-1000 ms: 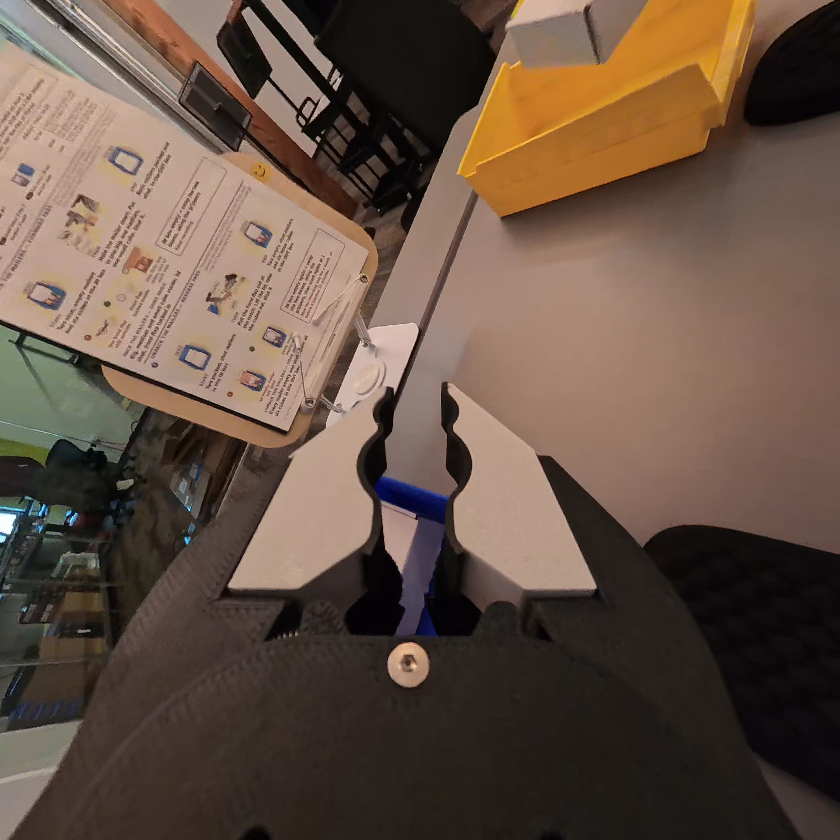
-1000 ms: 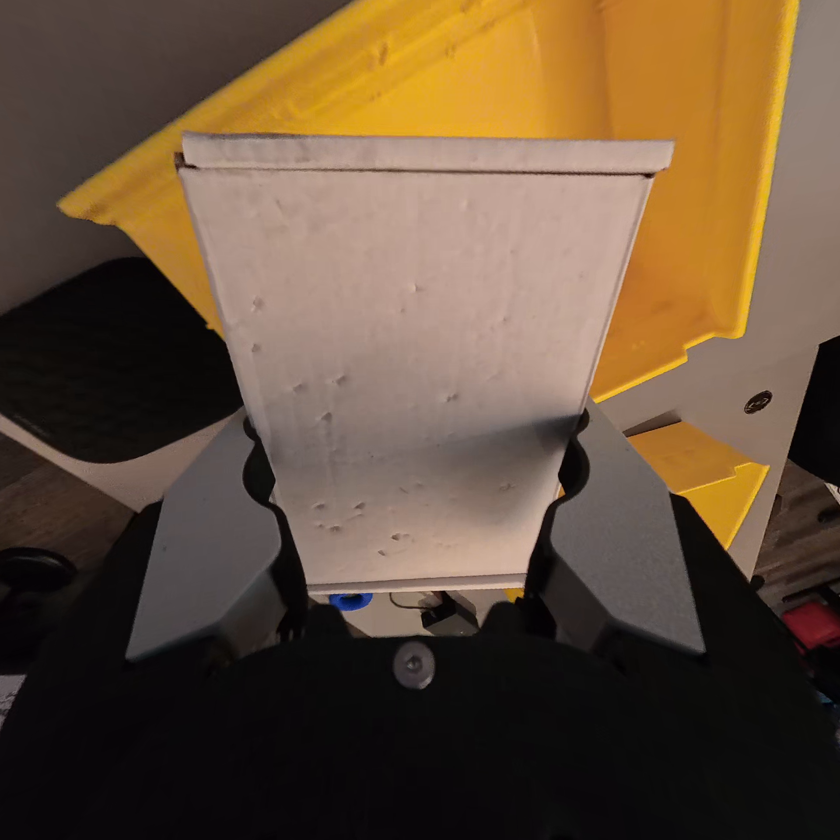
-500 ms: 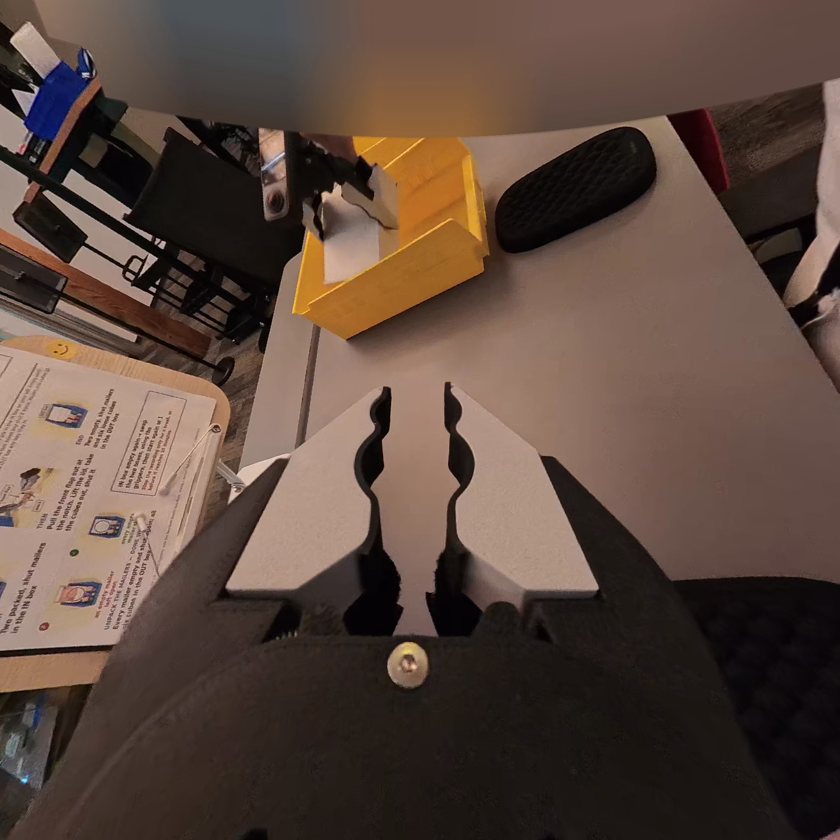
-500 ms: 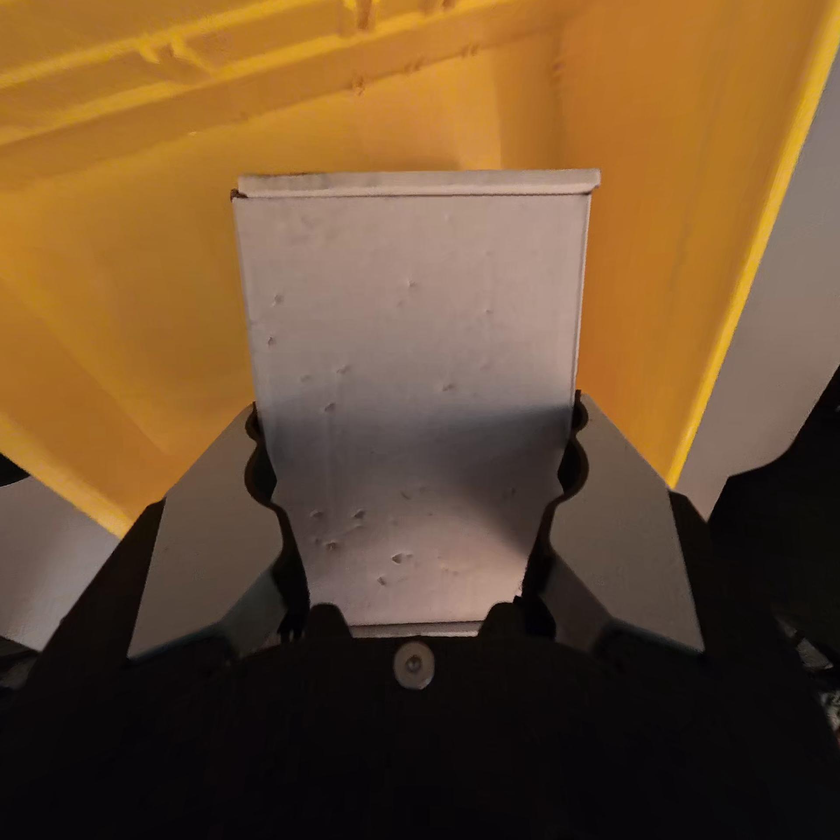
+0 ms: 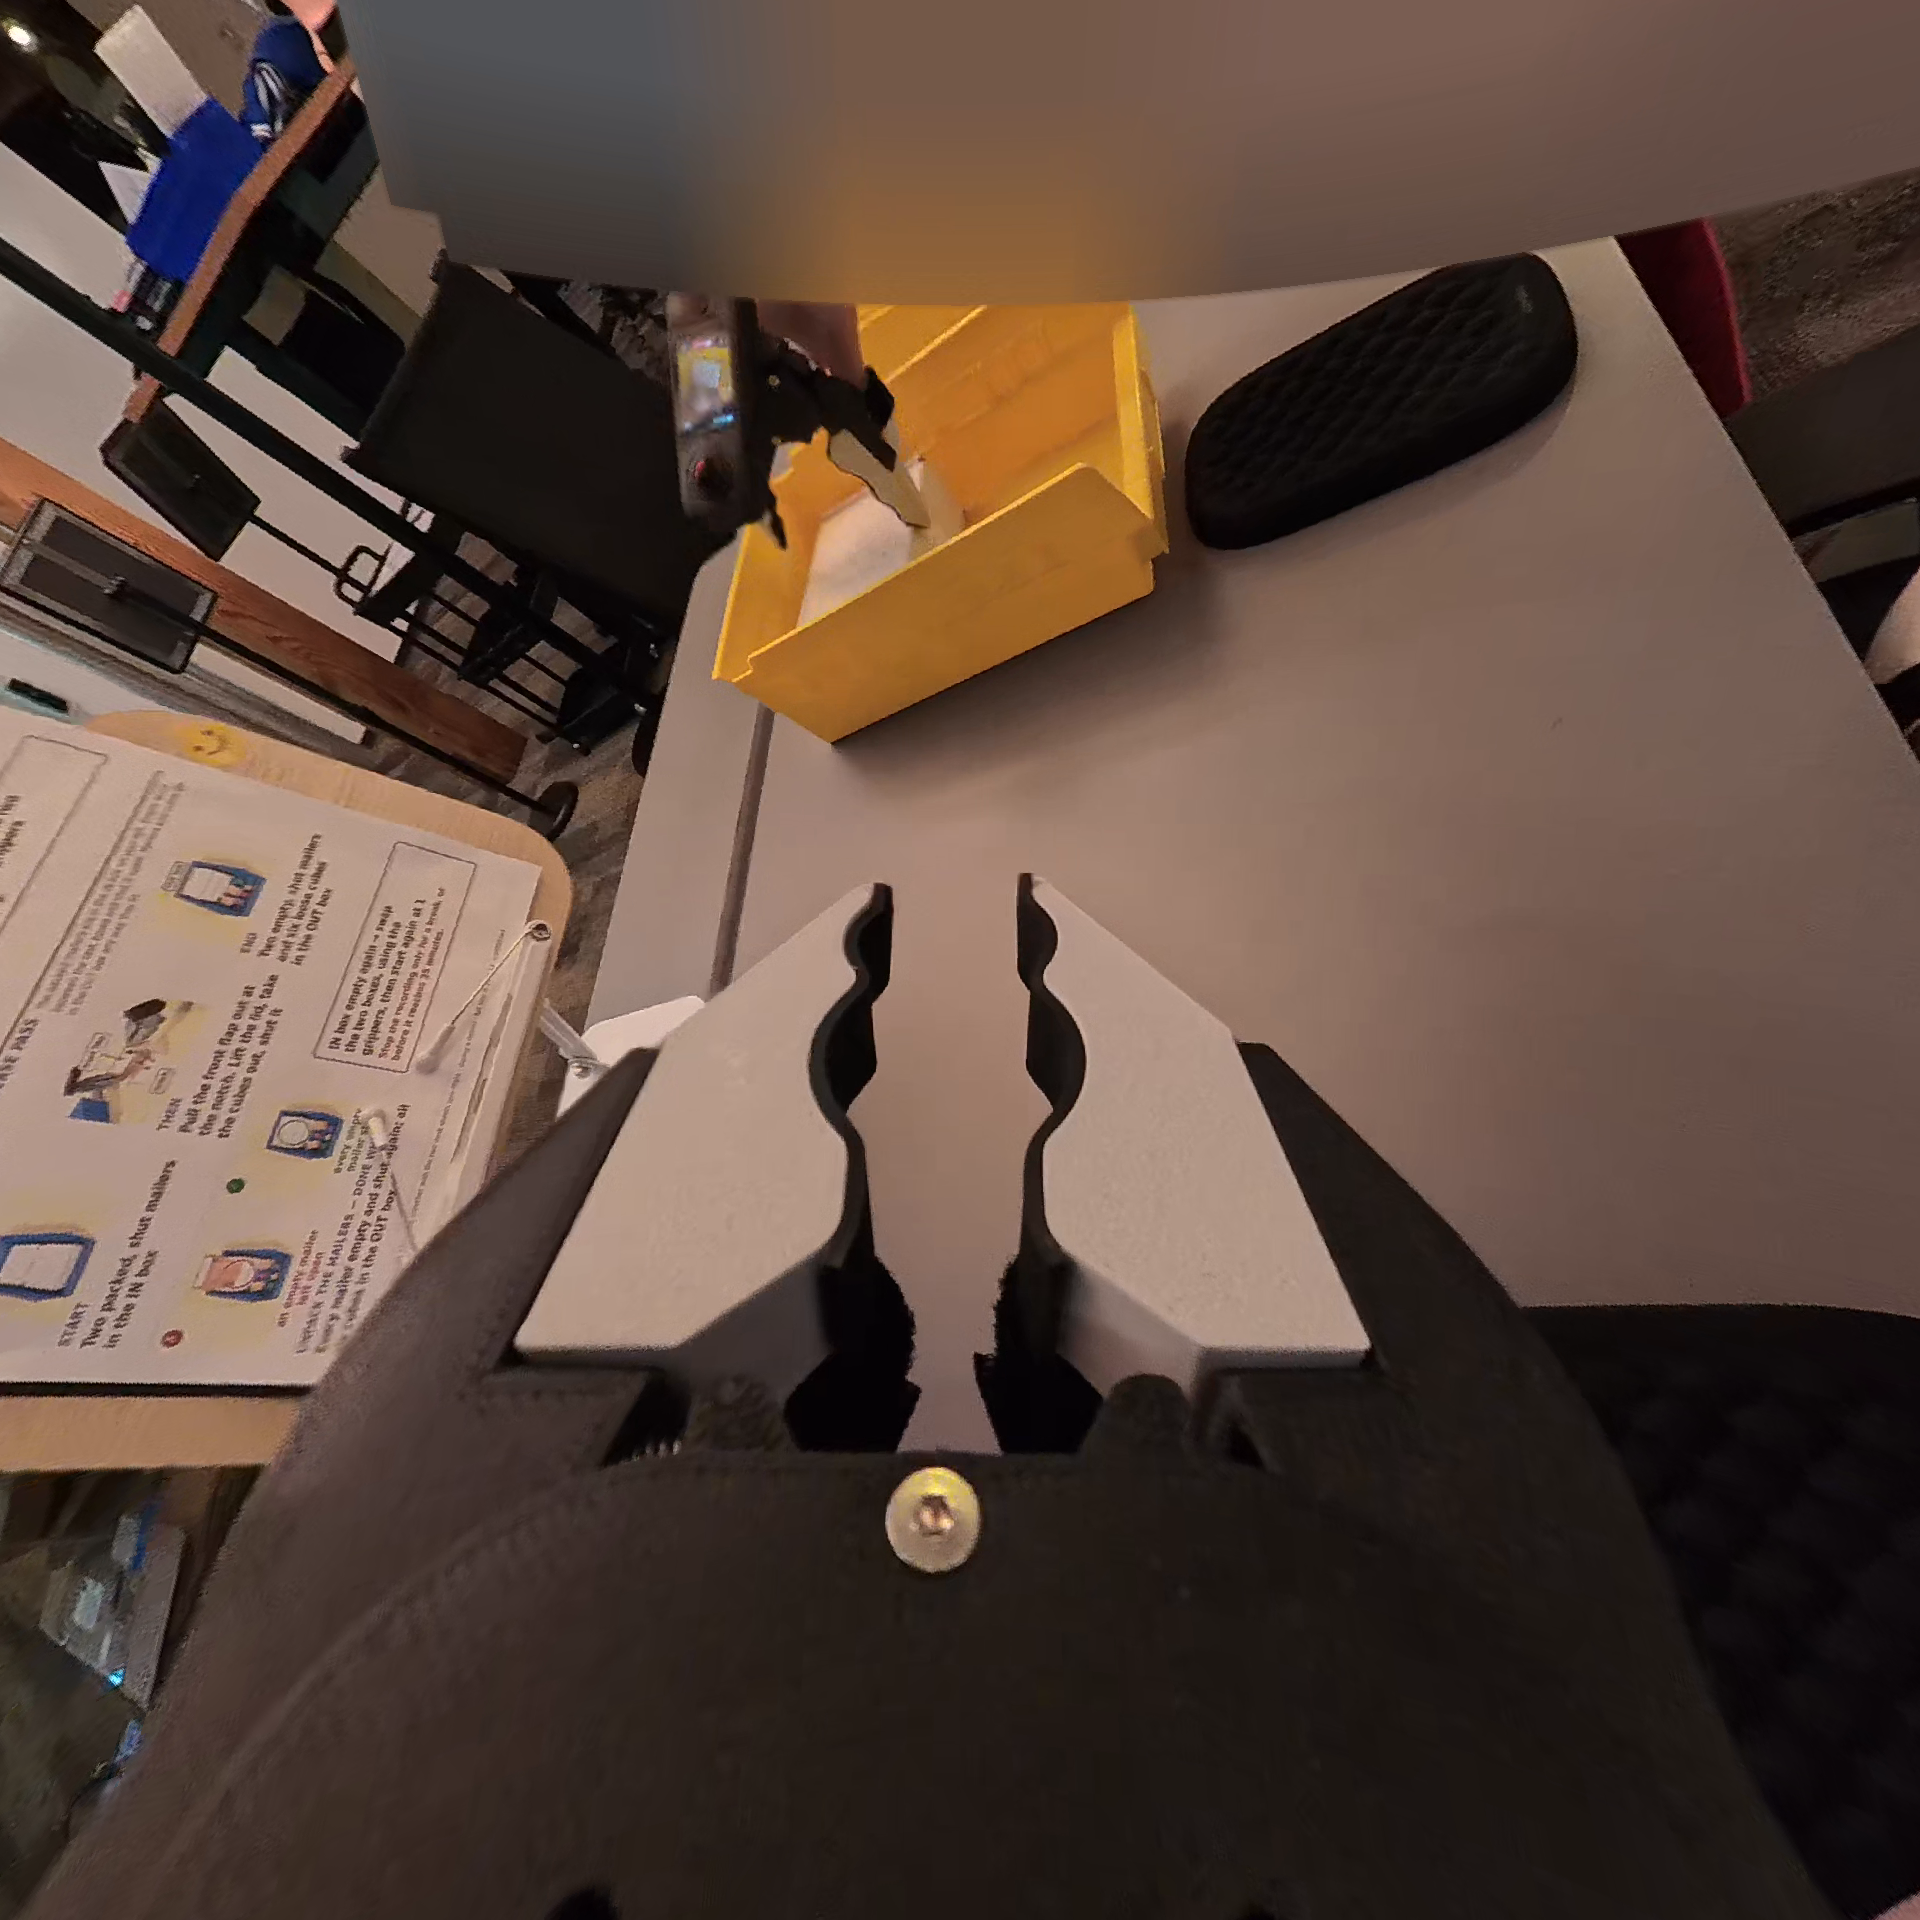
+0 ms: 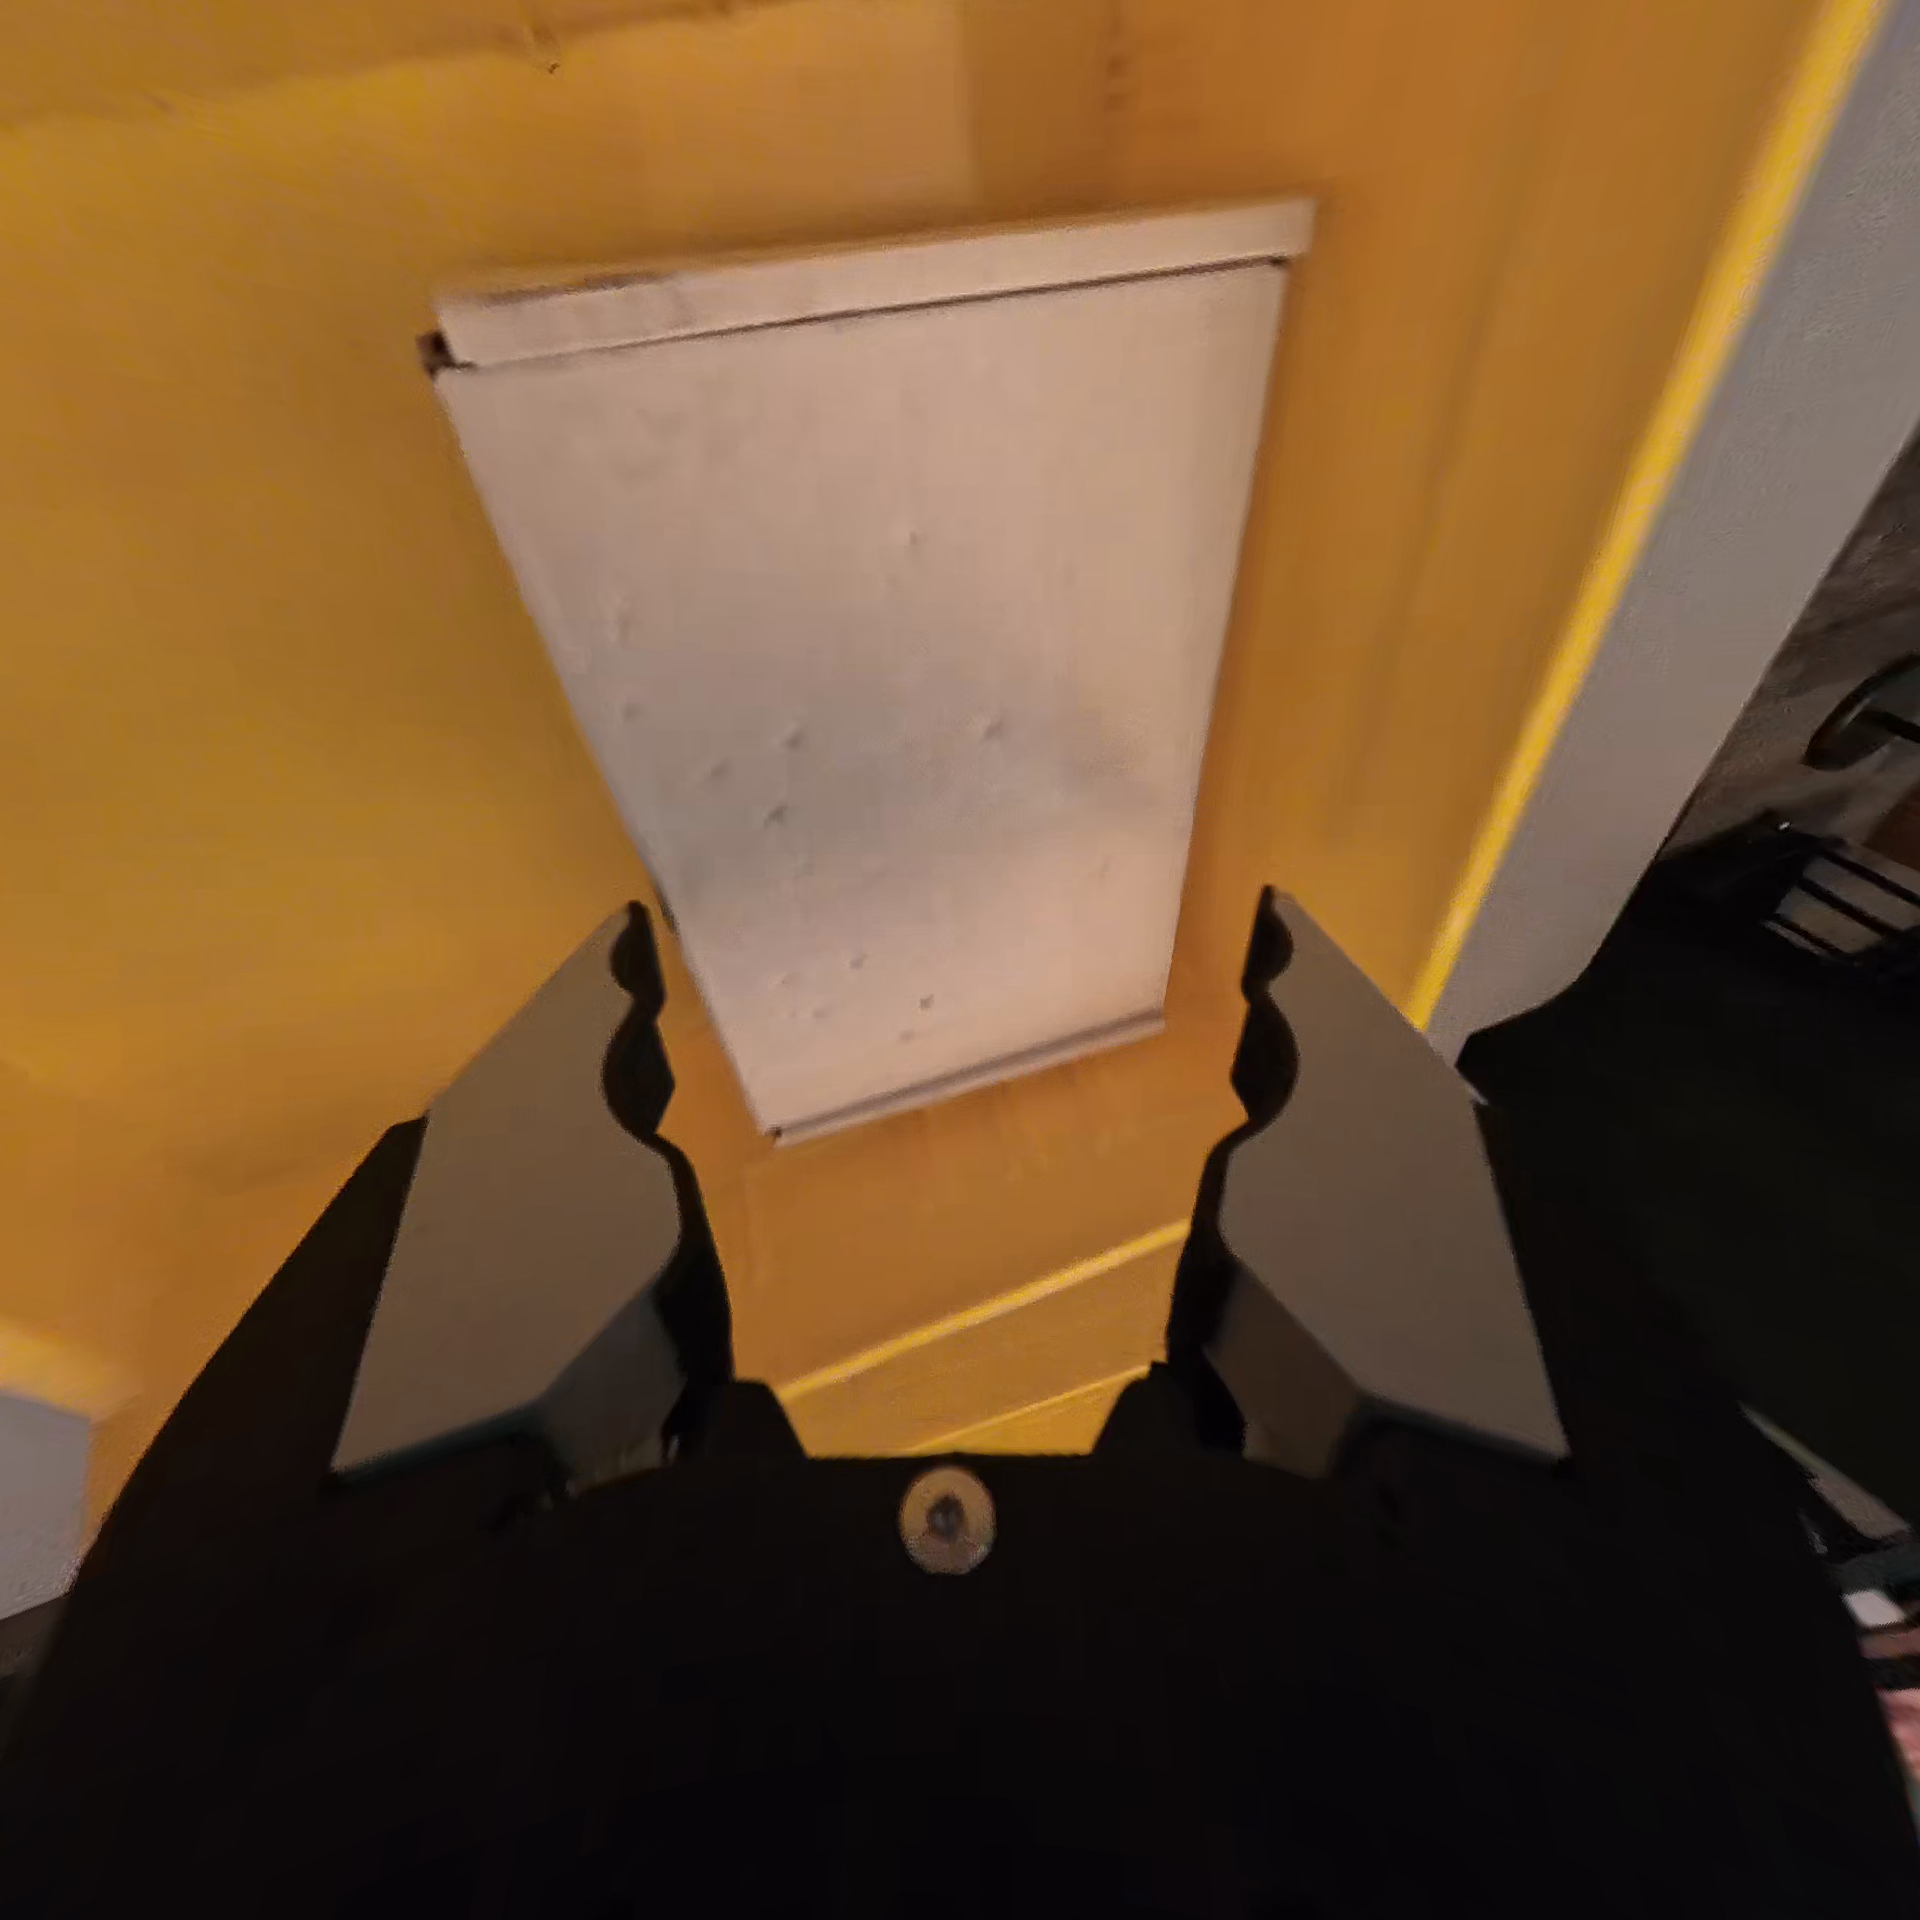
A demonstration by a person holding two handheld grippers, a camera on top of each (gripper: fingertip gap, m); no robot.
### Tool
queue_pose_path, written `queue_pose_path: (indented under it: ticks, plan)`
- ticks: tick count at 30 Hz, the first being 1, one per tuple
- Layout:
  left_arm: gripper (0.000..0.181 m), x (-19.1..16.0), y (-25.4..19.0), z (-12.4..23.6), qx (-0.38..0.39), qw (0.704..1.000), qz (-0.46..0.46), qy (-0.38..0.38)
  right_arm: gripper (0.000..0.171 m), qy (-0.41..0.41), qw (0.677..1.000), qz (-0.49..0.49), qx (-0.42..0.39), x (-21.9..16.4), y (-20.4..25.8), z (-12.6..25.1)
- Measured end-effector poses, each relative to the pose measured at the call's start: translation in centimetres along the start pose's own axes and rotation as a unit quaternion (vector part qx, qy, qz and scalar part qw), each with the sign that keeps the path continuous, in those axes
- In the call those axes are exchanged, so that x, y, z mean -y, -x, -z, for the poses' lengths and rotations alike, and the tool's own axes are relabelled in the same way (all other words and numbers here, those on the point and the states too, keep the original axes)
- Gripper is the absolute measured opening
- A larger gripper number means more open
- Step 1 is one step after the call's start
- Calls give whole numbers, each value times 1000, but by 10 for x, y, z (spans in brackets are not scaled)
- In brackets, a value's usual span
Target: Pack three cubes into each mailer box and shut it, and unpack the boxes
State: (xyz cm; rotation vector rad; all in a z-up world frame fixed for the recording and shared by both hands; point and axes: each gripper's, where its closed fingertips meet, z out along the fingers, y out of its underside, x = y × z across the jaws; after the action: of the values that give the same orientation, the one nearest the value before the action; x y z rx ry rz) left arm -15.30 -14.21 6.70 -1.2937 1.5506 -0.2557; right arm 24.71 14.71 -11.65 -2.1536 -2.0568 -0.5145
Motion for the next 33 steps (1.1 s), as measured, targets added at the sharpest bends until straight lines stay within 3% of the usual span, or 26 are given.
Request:
queue_pose_path:
  ticks: [4, 7, 9, 13, 14, 16, 18, 21, 24, 26, 29, 31, 33]
  plan:
    - [23, 7, 10, 24, 38, 999, 0, -23, 109, -29, 996, -38, -71, -4, -17, 49]
    - [24, 12, 27, 55, 89, 995, 15, -53, 108, -145, 972, -74, -168, 29, -27, 110]
    - [25, 7, 48, 81, 150, 986, 39, -69, 108, -267, 930, -106, -229, 63, -24, 163]
    - [33, -46, 103, 132, 312, 943, 114, -33, 108, -531, 782, -163, -281, 127, 7, 270]
    - [41, -65, 108, 136, 324, 936, 134, -11, 108, -572, 750, -169, -286, 139, 13, 288]
    - [49, -106, 112, 136, 326, 927, 176, 54, 107, -612, 717, -178, -282, 163, 22, 310]
    - [44, -147, 110, 130, 313, 914, 221, 133, 107, -627, 711, -171, -270, 190, 28, 321]
    - [42, -192, 85, 108, 224, 907, 269, 234, 107, -641, 711, -155, -244, 224, 36, 326]
    - [43, -221, 61, 89, 148, 906, 251, 307, 108, -659, 717, -128, -190, 254, 51, 317]
    - [51, -230, 46, 76, 98, 912, 233, 322, 113, -638, 746, -114, -154, 267, 60, 296]
    - [52, -235, 24, 54, 16, 923, 241, 299, 113, -612, 765, -91, -180, 265, 59, 279]
    - [53, -241, 13, 44, -29, 925, 257, 278, 113, -608, 768, -88, -181, 261, 57, 278]
    - [53, -254, 17, 42, -21, 921, 268, 284, 113, -624, 756, -96, -171, 257, 56, 284]
